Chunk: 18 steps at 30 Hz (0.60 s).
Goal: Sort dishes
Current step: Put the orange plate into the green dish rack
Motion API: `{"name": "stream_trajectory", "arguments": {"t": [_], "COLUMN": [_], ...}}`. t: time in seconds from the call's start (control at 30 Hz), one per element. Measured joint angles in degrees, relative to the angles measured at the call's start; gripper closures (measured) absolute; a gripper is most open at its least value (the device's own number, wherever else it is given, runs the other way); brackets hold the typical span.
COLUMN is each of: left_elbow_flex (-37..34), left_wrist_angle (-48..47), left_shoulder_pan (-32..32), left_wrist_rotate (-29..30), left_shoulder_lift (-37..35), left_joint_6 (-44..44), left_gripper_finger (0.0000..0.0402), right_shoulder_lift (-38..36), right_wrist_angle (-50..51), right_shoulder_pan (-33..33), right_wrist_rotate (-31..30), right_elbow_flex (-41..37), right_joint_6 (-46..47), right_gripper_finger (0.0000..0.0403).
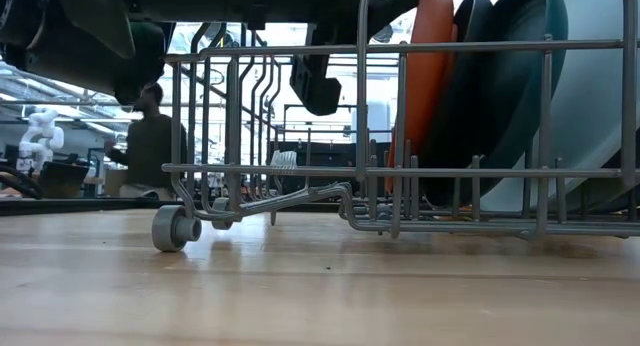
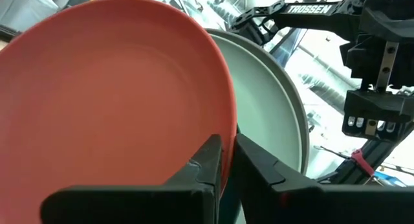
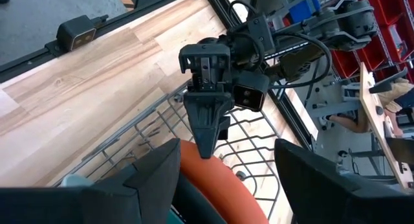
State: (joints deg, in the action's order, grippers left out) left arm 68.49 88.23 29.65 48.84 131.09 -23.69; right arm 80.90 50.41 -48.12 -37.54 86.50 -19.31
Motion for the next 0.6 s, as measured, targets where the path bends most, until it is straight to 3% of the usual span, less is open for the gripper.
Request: {"name": "stream_trajectory", "arguments": {"t": [0.27, 0.6], "left_elbow_flex": [0.17, 0.22], "left_wrist_angle": [1.62, 1.44], "left_shoulder_pan": [-0.07, 1.13], "left_wrist_rotate": [-1.16, -1.08], "left_shoulder_lift": [-0.61, -4.61], "left_joint_6": [3.60, 11.02], "left_gripper_finger": [0.0395, 0.0400], "right_shoulder_lift": [0.00, 0.00], "right_wrist_angle": [-0.02, -0.01], "right_shoulder_pan": [0.00, 0.00], "right_wrist_rotate": [0.02, 0.04], "right_elbow_flex": [0.00, 0.00], "right_joint_6": [0.22, 0.66], "right_gripper_finger": [0.0158, 0.0158]}}
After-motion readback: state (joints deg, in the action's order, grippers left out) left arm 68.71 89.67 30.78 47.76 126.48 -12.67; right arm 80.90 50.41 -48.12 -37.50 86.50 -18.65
